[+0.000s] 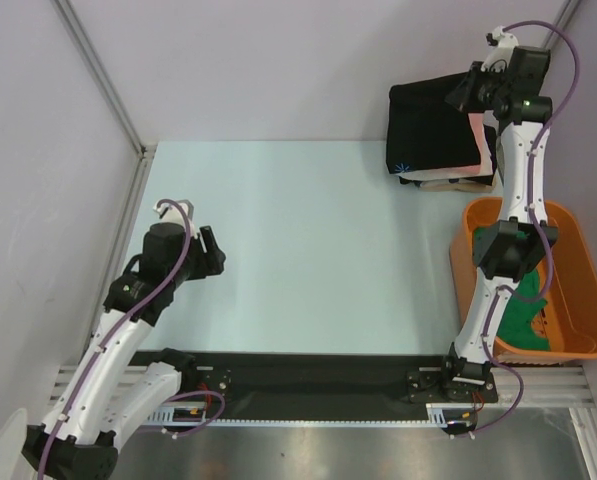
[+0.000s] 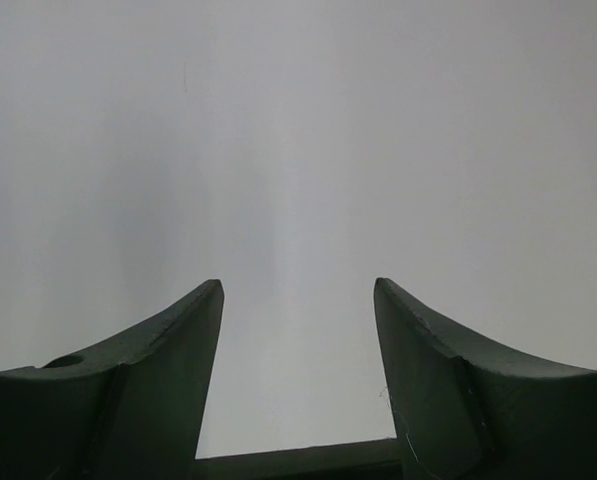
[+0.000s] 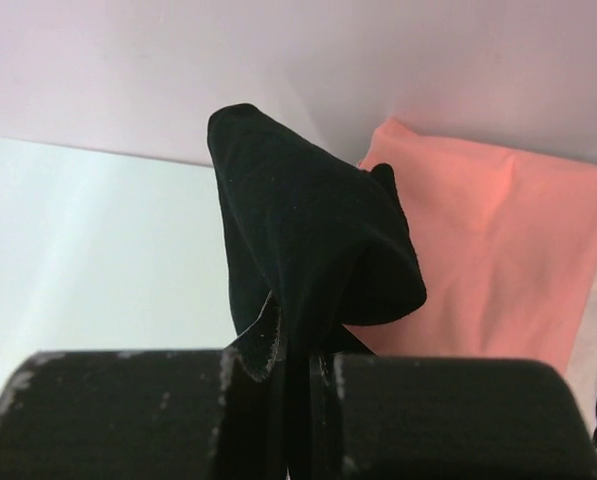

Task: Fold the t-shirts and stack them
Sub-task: Neatly place the folded tshirt to the corner

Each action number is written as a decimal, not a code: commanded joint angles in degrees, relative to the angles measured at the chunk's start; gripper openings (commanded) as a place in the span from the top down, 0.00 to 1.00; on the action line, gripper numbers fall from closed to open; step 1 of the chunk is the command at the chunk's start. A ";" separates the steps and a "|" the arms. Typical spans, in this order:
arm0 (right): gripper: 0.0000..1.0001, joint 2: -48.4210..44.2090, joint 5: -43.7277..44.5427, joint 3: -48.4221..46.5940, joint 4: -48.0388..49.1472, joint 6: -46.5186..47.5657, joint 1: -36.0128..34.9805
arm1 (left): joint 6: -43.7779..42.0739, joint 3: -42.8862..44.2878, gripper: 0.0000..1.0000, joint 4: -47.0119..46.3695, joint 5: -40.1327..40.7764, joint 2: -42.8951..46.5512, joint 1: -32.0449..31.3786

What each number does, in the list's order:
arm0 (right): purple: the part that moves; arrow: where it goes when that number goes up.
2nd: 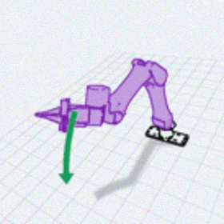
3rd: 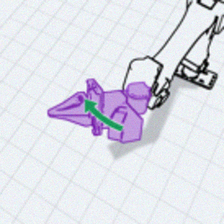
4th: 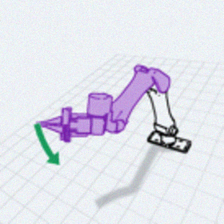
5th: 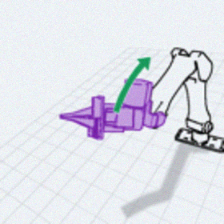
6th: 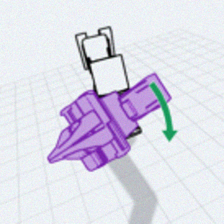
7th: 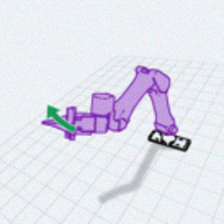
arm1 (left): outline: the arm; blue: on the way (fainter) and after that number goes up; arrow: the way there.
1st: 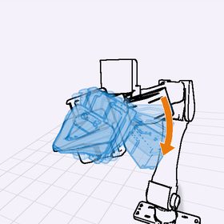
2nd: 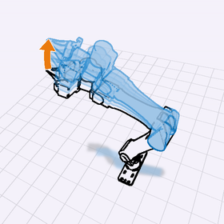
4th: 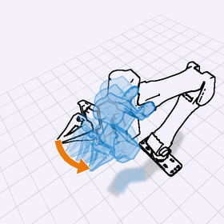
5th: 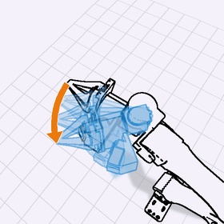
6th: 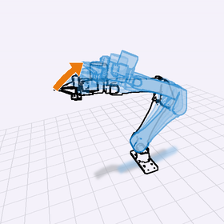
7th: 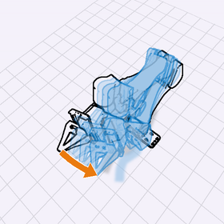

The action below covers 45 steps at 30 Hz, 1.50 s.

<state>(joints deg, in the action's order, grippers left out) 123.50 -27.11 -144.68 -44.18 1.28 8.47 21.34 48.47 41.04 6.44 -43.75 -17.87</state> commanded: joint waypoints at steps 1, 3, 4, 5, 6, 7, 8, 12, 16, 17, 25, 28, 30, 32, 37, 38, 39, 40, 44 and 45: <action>1.00 1.56 -2.07 -3.41 9.55 -2.94 1.55 | -1.13 -0.22 0.32 -1.49 0.07 -0.20 -0.15; 1.00 3.14 -2.15 -3.59 10.78 -4.26 2.16 | -1.13 -0.22 0.33 -1.40 0.15 -0.46 -0.15; 1.00 3.76 -2.59 -3.85 11.92 -4.70 2.34 | -1.13 -0.13 0.33 -1.48 0.15 -0.55 -0.15; 1.00 4.55 -2.85 -4.03 12.19 -4.97 2.51 | -1.04 -0.13 0.33 -1.31 0.33 -0.81 -0.15; 1.00 5.08 -2.86 -4.38 12.89 -5.06 2.86 | -1.04 -0.13 0.33 -1.31 0.33 -0.90 -0.15; 1.00 5.43 -2.86 -4.55 13.24 -5.14 3.04 | -1.04 -0.13 0.33 -1.31 0.50 -0.99 -0.15; 1.00 6.30 -2.86 -4.73 13.68 -5.49 3.22 | -0.95 -0.13 0.33 -1.40 0.51 -1.16 -0.15; 1.00 8.42 -3.21 -5.17 16.31 -6.99 4.45 | -0.95 -0.13 0.33 -1.22 0.51 -1.78 -0.15; 1.00 10.88 -1.99 -5.35 18.52 -7.87 5.50 | -0.51 -0.13 0.34 -0.78 1.56 -1.69 -1.29; 1.00 11.32 -1.63 -5.35 18.95 -7.87 5.77 | -0.51 -0.13 0.34 -0.70 1.82 -1.61 -1.64; 1.00 17.11 -0.40 -6.49 23.44 -9.72 7.96 | -0.34 -0.04 0.34 -0.70 1.91 -2.13 -2.26; 1.00 18.78 0.56 -7.19 24.32 -9.81 8.32 | -0.43 -0.13 0.34 -0.78 1.82 -2.13 -2.26; 1.00 19.93 2.49 -7.63 24.58 -9.45 8.40 | -0.43 -0.13 0.33 -0.96 1.74 -1.87 -2.26; 1.00 20.89 3.03 -7.98 25.72 -9.71 8.58 | -0.51 -0.13 0.34 -0.87 1.74 -1.87 -2.26; 1.00 23.62 5.57 -9.13 27.74 -8.93 8.84 | -0.51 -0.04 0.34 -0.78 1.91 -1.87 -2.26; 1.00 23.89 5.84 -9.13 28.53 -8.75 8.93 | -0.51 -0.13 0.34 -0.78 1.91 -1.69 -2.26; 1.00 24.67 6.28 -8.95 28.97 -8.40 9.02 | -0.51 -0.04 0.34 -0.78 2.00 -1.52 -2.26; 1.00 25.03 6.89 -8.86 29.41 -8.40 9.37 | -0.43 -0.13 0.34 -0.78 2.09 -1.34 -2.26; 1.00 27.40 9.36 -8.42 31.70 -7.52 9.37 | -0.51 -0.04 0.34 -0.78 2.26 -0.82 -2.26; 1.00 27.75 10.93 -7.99 32.31 -7.26 9.29 | -0.43 -0.04 0.34 -0.78 2.26 -0.81 -2.26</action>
<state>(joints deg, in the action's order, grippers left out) 148.62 -21.54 -150.56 -18.09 -7.79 15.62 21.39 48.47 41.08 7.46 -45.56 -19.86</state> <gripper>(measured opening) 0.055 0.665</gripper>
